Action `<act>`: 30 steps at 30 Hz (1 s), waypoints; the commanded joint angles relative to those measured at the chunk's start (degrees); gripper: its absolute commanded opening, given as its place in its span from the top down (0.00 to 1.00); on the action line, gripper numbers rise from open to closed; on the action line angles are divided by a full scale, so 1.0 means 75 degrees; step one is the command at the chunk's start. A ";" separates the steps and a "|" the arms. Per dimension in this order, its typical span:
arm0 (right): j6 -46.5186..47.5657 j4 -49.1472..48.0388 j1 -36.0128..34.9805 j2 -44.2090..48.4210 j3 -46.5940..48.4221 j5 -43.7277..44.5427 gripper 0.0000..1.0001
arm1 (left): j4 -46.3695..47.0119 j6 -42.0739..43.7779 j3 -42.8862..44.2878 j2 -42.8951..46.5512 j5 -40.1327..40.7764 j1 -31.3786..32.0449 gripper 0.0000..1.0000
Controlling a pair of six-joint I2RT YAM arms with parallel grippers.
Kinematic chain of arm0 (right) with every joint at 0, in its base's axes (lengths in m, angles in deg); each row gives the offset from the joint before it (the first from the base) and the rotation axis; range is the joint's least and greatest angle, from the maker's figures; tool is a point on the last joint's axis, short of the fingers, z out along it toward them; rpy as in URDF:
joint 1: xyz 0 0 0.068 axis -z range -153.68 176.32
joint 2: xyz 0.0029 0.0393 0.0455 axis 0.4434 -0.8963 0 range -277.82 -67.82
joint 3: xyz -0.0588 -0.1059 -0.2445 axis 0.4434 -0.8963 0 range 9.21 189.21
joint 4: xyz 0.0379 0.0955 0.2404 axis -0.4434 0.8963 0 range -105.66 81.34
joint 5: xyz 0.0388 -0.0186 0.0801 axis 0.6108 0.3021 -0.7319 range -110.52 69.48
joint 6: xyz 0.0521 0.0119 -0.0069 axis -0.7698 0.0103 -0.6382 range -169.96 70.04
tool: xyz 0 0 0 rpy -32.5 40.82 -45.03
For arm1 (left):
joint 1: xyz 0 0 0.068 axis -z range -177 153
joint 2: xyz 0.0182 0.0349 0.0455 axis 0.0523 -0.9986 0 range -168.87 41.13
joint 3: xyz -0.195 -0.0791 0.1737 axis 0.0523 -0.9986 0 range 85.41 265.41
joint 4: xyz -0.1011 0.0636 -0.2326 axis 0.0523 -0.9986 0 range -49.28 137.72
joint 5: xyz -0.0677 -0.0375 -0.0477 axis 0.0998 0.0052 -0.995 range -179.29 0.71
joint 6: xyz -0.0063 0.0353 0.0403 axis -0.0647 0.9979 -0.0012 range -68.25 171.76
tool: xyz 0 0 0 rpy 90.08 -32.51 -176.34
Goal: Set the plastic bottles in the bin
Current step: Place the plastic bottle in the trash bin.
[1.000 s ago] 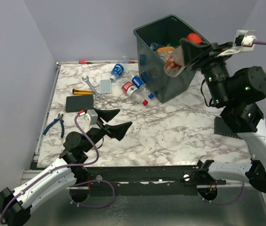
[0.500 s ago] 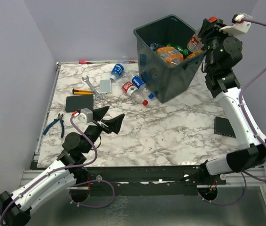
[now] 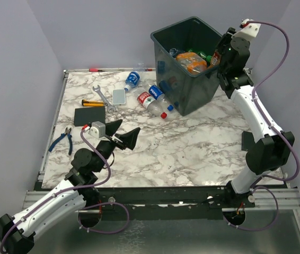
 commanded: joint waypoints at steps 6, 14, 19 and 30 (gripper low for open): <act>-0.0210 0.0959 0.0087 -0.0188 0.0547 -0.0275 0.47 | -0.0124 0.0093 0.0029 -0.0169 -0.0031 0.0027 0.01; -0.0789 0.1529 0.0164 -0.0151 0.0930 -0.1122 0.38 | -0.0153 0.0104 0.0029 -0.0195 -0.0055 0.0033 0.01; -0.1113 0.1933 0.0169 -0.0038 0.1288 -0.1993 0.35 | -0.0153 0.0098 0.0058 -0.0290 -0.0124 0.0027 0.01; -0.1412 0.2243 0.0178 0.0313 0.1240 -0.2285 0.34 | -0.0217 0.0102 0.0065 -0.0285 -0.0135 0.0028 0.01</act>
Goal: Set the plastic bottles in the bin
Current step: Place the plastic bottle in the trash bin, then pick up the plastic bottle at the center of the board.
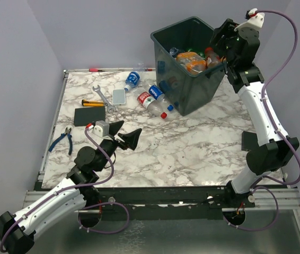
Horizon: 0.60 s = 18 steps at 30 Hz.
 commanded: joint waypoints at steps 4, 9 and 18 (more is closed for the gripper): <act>-0.0258 0.0398 0.0113 0.0327 -0.0216 -0.0052 0.34 | -0.0114 0.0078 0.0092 0.0038 -0.0073 0.0036 0.01; -0.0716 -0.0382 0.0130 0.1331 -0.1426 -0.1145 0.35 | -0.0414 0.0086 0.0211 0.0013 0.0176 0.0030 0.01; -0.1952 -0.1860 -0.0553 0.4523 -0.4703 -0.4817 0.35 | -0.2035 -0.0331 0.0965 -0.0252 0.2615 0.0034 0.01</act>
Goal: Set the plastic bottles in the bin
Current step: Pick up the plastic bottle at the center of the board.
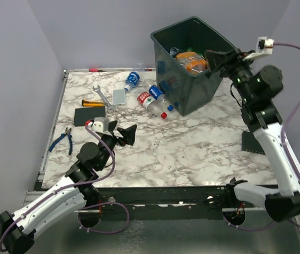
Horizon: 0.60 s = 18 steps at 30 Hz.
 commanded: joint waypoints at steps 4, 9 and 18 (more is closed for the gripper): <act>-0.1811 -0.1368 -0.0322 0.2757 -0.3558 -0.2935 0.34 | -0.1435 -0.0156 0.0874 -0.0376 0.1944 0.0027 0.01; -0.1872 -0.0667 -0.0321 0.4069 -0.5652 -0.3358 0.33 | -0.1371 -0.1199 0.1214 -0.1685 0.0663 -0.0103 0.01; -0.3297 -0.0905 -0.0334 0.5000 -0.8657 -0.2728 0.31 | 0.0091 -0.3072 0.2698 -0.5281 -0.0529 -0.0451 0.01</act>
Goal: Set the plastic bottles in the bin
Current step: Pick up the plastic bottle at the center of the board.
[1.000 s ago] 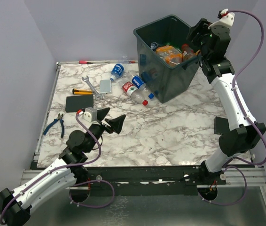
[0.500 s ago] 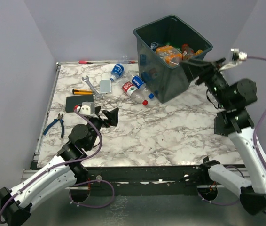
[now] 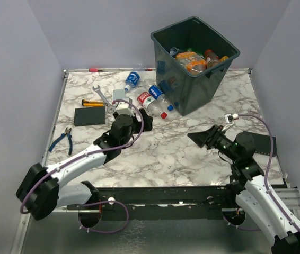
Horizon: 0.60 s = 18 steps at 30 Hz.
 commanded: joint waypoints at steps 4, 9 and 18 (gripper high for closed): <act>-0.1319 -0.0091 -0.0007 0.0046 -0.1269 0.0486 0.26 | 0.1432 -0.1896 0.0852 -0.1918 -0.0154 -0.0354 0.01; -0.0499 0.0021 -0.0007 -0.0271 -0.1104 -0.0643 0.24 | 0.0876 -0.2771 0.1981 -0.3502 -0.0673 -0.0987 0.01; 0.0645 0.1635 -0.0006 0.0638 -0.0605 -0.0516 0.24 | -0.0330 -0.3749 0.3990 -0.5812 -0.1025 -0.1706 0.01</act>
